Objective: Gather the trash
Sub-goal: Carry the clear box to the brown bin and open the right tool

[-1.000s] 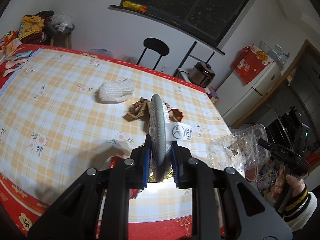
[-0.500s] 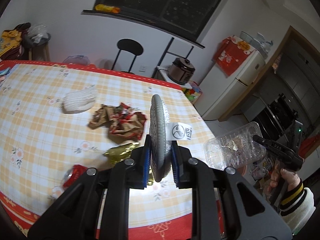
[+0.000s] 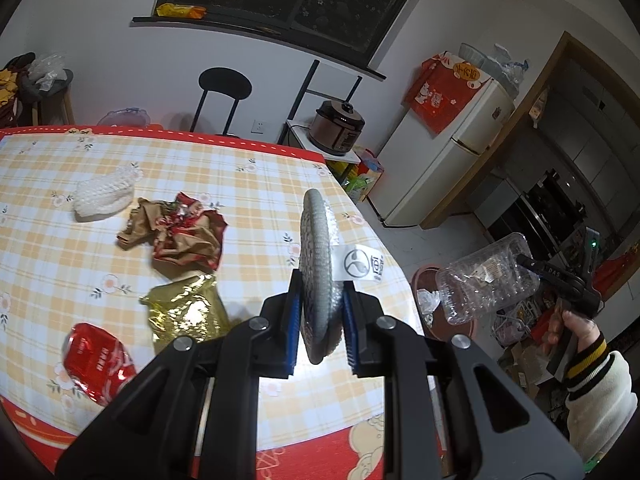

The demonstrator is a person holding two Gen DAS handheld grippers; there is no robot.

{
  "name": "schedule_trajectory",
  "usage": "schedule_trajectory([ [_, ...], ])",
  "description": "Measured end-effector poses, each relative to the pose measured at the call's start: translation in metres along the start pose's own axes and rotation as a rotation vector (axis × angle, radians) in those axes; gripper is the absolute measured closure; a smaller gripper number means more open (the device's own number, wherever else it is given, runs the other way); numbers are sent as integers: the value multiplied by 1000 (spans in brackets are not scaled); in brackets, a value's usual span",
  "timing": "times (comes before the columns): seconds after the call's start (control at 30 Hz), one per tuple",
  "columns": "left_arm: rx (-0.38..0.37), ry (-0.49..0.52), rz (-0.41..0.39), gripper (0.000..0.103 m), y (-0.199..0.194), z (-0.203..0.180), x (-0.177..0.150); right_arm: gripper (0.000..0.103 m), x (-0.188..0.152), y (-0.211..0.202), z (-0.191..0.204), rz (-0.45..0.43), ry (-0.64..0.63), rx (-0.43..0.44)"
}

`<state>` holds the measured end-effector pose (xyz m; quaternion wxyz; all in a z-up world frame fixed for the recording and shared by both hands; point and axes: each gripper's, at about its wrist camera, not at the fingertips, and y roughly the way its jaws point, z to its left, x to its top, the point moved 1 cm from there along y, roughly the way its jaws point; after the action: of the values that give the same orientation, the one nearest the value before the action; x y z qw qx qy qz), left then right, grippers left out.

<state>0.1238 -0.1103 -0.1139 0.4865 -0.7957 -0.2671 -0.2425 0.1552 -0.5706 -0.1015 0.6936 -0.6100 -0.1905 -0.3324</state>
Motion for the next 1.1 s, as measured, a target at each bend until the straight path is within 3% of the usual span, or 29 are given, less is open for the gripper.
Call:
schedule_trajectory([
  [0.27,32,3,14,82,15,-23,-8,78,4,28,-45,32,-33,-59],
  [0.5,61,9,29,82,23,-35,-12,78,-2,58,-60,87,-32,-67],
  [0.53,64,11,31,82,24,-36,-13,72,-3,64,-62,104,-32,-61],
  [0.57,65,14,33,82,25,-37,-12,58,-4,67,-64,115,-32,-59],
  [0.8,43,63,48,82,34,-56,-5,22,2,50,-73,44,12,-64],
  [0.87,27,78,56,82,38,-64,-3,5,5,36,-75,-1,32,-68],
  [1.1,-67,165,90,82,62,-103,7,5,12,-24,-72,-149,34,-104],
])
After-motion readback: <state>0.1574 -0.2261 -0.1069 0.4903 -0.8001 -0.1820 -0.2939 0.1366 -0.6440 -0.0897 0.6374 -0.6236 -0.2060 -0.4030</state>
